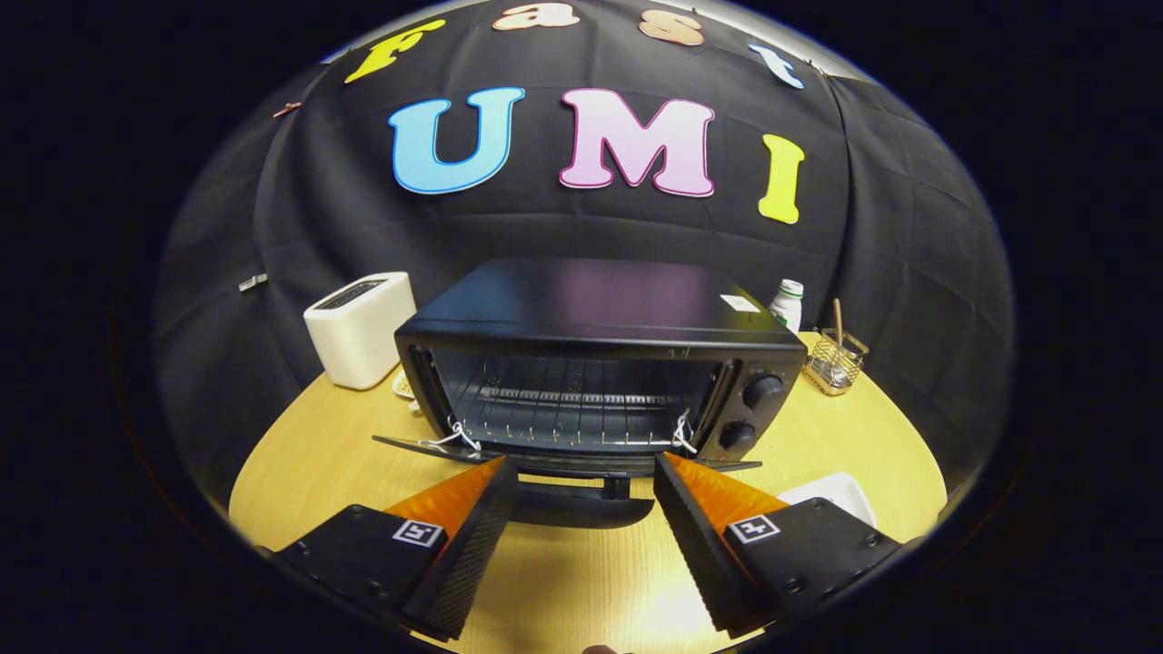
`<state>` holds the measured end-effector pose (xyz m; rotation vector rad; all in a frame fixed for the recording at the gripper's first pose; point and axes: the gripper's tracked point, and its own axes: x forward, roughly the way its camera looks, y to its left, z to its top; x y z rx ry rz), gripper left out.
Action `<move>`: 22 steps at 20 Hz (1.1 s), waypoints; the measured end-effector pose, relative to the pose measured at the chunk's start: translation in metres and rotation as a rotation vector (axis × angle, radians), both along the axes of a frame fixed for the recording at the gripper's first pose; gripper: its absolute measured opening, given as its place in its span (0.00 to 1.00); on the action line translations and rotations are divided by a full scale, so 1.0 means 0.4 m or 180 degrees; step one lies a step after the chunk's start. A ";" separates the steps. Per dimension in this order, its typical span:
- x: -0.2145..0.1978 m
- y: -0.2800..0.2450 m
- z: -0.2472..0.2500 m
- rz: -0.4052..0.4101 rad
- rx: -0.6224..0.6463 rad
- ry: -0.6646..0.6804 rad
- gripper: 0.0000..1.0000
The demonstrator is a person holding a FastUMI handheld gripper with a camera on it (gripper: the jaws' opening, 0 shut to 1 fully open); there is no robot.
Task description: Open the toaster oven, put the food inside, and close the toaster oven door.
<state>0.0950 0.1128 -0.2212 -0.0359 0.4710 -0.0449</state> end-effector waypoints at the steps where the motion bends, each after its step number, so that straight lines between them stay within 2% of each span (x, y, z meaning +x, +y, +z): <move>1: -0.017 0.000 -0.020 -0.0006 -0.0008 0.0071 0.98; 7: -0.133 -0.009 -0.187 0.0086 -0.0013 0.0708 0.99; 12: -0.188 -0.053 -0.168 0.0366 -0.0004 0.0788 0.99; 16: -0.218 -0.181 -0.114 0.0428 0.0092 0.0860 0.99; 22: -0.222 -0.471 -0.035 0.0313 0.0136 0.1057 0.98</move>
